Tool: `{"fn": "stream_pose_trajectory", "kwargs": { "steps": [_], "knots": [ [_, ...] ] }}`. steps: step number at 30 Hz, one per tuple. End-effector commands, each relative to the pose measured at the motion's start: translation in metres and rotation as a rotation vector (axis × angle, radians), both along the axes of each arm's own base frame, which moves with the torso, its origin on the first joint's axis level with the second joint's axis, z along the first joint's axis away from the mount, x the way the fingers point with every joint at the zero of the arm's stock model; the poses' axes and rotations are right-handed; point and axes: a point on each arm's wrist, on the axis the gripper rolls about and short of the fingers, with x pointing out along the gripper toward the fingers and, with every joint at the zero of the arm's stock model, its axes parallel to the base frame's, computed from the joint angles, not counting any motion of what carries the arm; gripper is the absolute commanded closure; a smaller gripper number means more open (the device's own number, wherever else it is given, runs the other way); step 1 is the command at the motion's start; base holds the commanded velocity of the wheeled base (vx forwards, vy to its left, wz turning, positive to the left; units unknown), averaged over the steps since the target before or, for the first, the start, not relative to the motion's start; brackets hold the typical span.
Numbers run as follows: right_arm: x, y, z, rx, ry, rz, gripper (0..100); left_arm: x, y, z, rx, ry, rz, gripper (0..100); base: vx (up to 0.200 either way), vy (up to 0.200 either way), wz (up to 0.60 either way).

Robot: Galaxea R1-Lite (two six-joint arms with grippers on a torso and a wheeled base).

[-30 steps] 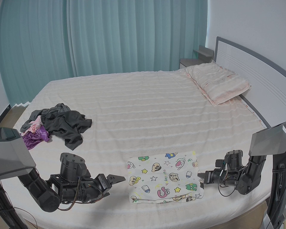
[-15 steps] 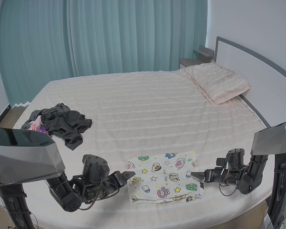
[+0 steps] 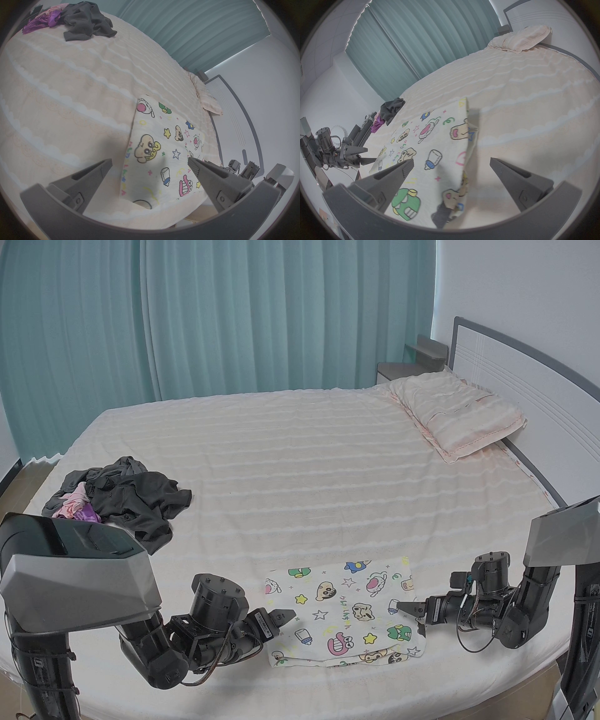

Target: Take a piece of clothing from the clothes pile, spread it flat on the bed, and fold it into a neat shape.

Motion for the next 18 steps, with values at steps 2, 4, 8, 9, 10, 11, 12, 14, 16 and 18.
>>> {"fn": "stream_pose_trajectory", "kwargs": {
  "steps": [2,4,8,9,10,11,12,14,16,18],
  "knots": [
    [0.0,0.003,-0.002,0.0,0.004,0.008,0,0.001,0.0,-0.003,0.003,0.003,0.002,0,0.0,0.0,0.0],
    [0.001,0.005,-0.002,0.002,0.001,0.013,0,0.003,0.0,-0.006,0.008,0.006,0.007,0,0.0,0.0,0.0],
    [0.005,0.009,-0.003,0.035,0.012,-0.003,0,0.01,-0.003,-0.018,0.043,0.0,0.038,0,0.0,0.0,0.0],
    [0.006,0.011,-0.003,0.049,0.016,-0.005,0,0.013,-0.004,-0.019,0.053,-0.012,0.057,0,0.0,0.0,0.0],
    [0.005,0.014,-0.003,0.059,0.023,-0.005,0,0.016,-0.005,-0.02,0.065,-0.022,0.072,0,0.0,0.0,0.0],
    [0.005,0.017,-0.003,0.068,0.028,-0.002,0,0.019,-0.004,-0.022,0.077,-0.029,0.088,0,0.0,0.0,0.0],
    [0.004,0.018,-0.003,0.068,0.03,0.0,0,0.02,-0.003,-0.023,0.082,-0.029,0.094,0,0.0,0.0,0.0],
    [0.002,0.023,-0.004,0.068,0.036,0.014,0,0.024,-0.003,-0.026,0.089,-0.031,0.105,0,0.0,0.0,0.0],
    [0.001,0.023,-0.006,0.065,0.043,0.015,0,0.025,-0.003,-0.028,0.097,-0.032,0.105,0,0.0,0.0,0.0],
    [0.001,0.024,-0.008,0.06,0.049,0.015,0,0.026,-0.003,-0.03,0.109,-0.038,0.101,0,0.0,0.0,0.0]
  ]
}}
